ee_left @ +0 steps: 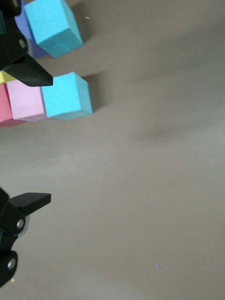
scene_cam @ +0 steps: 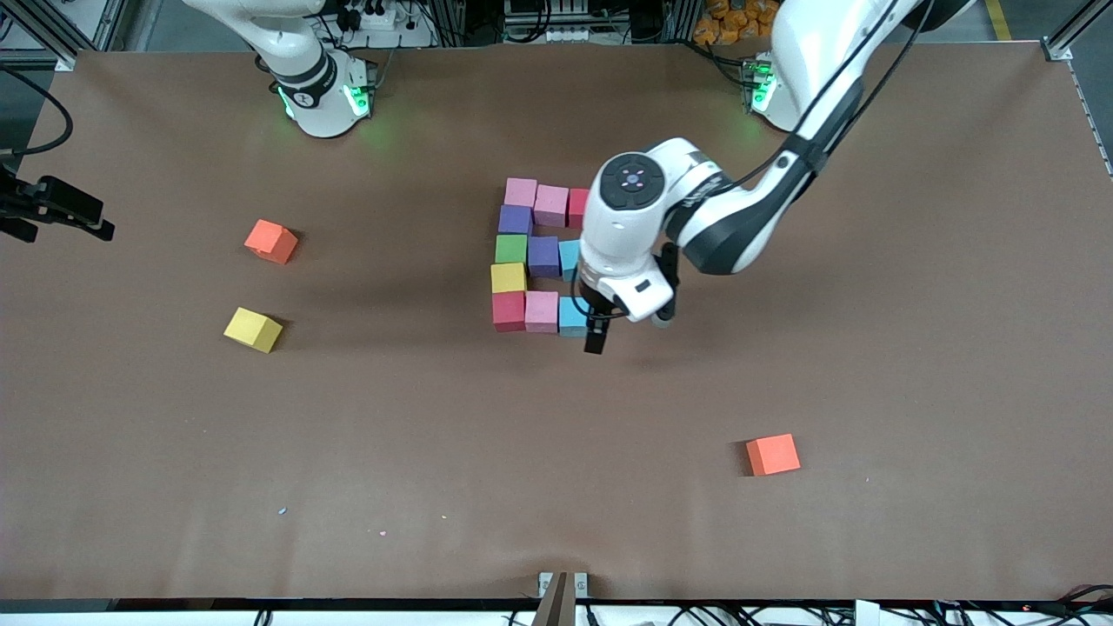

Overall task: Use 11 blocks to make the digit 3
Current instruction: 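Lower the cyan cube beside the pink cube and open the left gripper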

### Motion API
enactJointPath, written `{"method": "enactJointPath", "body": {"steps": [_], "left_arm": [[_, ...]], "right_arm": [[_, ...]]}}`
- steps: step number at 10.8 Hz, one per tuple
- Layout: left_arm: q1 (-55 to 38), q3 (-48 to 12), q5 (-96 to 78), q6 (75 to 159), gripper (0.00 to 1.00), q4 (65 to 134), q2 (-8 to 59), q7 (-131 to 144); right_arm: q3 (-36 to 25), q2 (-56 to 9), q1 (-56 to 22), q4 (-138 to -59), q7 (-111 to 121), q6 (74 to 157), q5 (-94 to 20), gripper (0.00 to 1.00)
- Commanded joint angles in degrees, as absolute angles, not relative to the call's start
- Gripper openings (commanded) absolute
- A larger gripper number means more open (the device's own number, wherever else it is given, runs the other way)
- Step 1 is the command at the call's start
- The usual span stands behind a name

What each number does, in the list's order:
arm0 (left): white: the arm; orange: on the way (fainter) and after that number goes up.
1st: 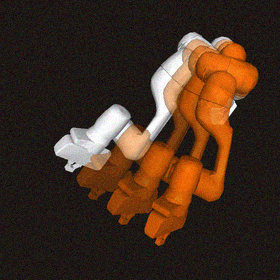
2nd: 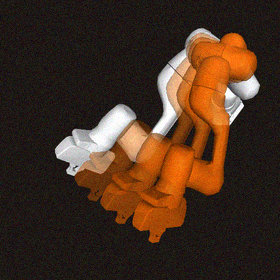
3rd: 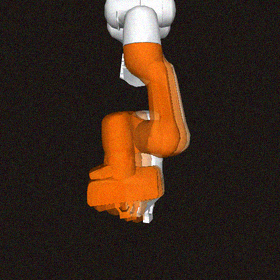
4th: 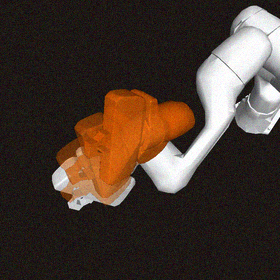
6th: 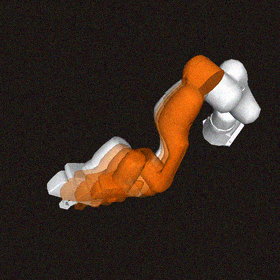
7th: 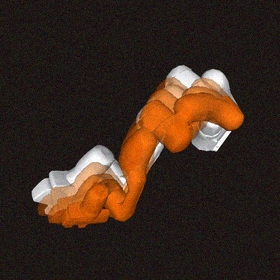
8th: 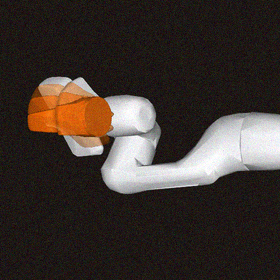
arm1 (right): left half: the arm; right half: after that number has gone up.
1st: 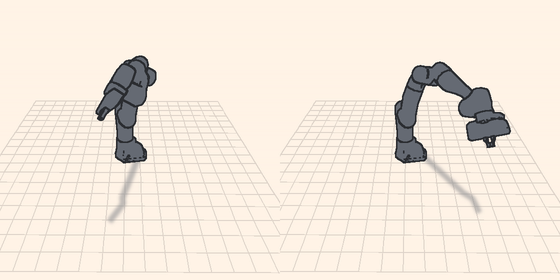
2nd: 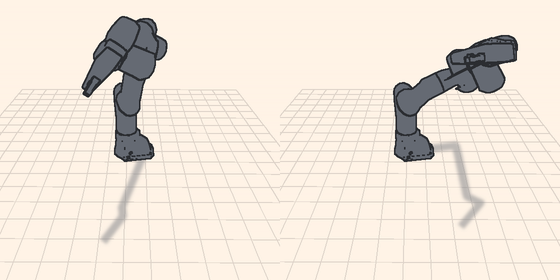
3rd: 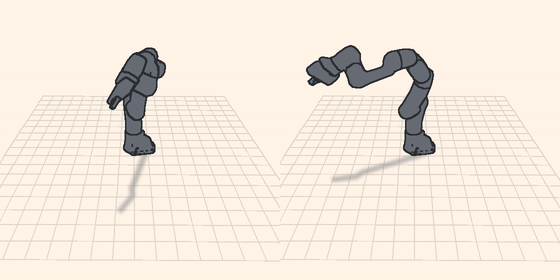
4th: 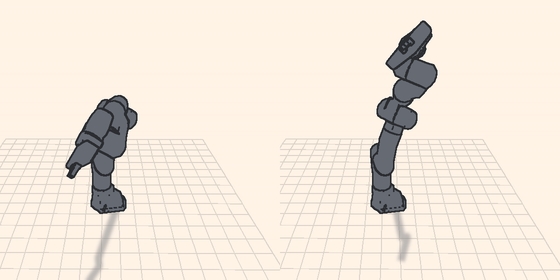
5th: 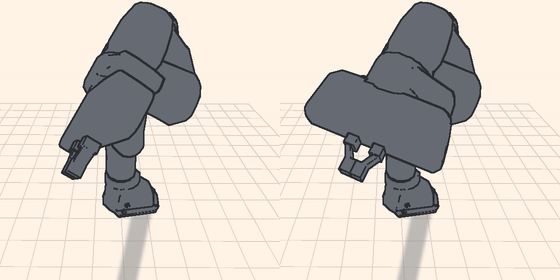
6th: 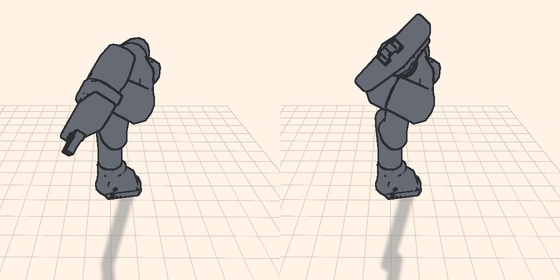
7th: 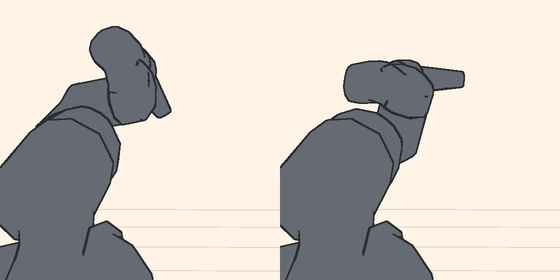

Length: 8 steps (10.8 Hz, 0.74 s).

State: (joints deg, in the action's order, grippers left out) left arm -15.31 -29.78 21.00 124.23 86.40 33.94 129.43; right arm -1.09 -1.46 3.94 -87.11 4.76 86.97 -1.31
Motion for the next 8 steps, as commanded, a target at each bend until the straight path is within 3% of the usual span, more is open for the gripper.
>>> {"method": "enactJointPath", "body": {"steps": [1,8], "left_arm": [[-12.5,-29.9,21.9,122.4,1.0,88.1,29.8,122.6],[-1.7,-30.3,20.7,114.2,1.0,88.1,22.4,93.5]], "right_arm": [[-1.2,-2.2,3.6,-86.0,5.0,86.7,-1.6,1.0],[-1.2,-2.3,3.6,-86.0,5.0,86.7,-1.6,1.0]]}}
